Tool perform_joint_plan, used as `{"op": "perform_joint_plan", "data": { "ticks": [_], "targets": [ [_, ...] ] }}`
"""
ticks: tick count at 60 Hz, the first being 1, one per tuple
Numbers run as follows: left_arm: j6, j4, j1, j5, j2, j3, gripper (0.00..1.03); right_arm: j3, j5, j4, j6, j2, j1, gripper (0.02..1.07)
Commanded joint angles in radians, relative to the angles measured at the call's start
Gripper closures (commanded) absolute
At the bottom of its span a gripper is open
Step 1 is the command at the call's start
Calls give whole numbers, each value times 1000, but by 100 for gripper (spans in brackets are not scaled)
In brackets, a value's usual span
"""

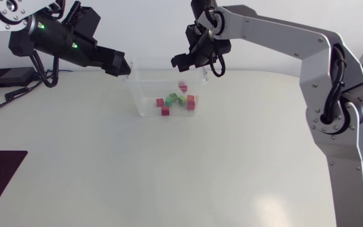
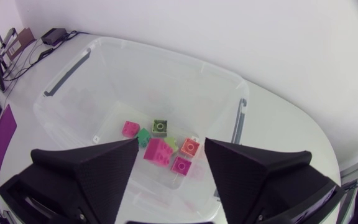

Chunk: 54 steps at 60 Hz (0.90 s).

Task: Place the duplo bricks in the container

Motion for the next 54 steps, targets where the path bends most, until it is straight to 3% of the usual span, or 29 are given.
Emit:
{"op": "perform_joint_plan", "data": {
  "ticks": [1, 8, 31, 41, 54],
  "targets": [
    [-13, 24, -5, -16, -68, -74, 4, 14, 10, -22, -13, 15, 2, 6],
    [-8, 82, -5, -62, -145, -169, 4, -87, 16, 12, -15, -58, -10, 6],
    [42, 205, 27, -193, -386, -420, 4, -672, 96, 329, -75, -489, -88, 6],
    [39, 297, 90, -194, -487, -532, 4, -913, 100, 434, -87, -653, -145, 6],
    [62, 369, 118, -196, -623, -690, 4, -1192, 100, 561, -128, -869, -207, 6]
  ]
}}
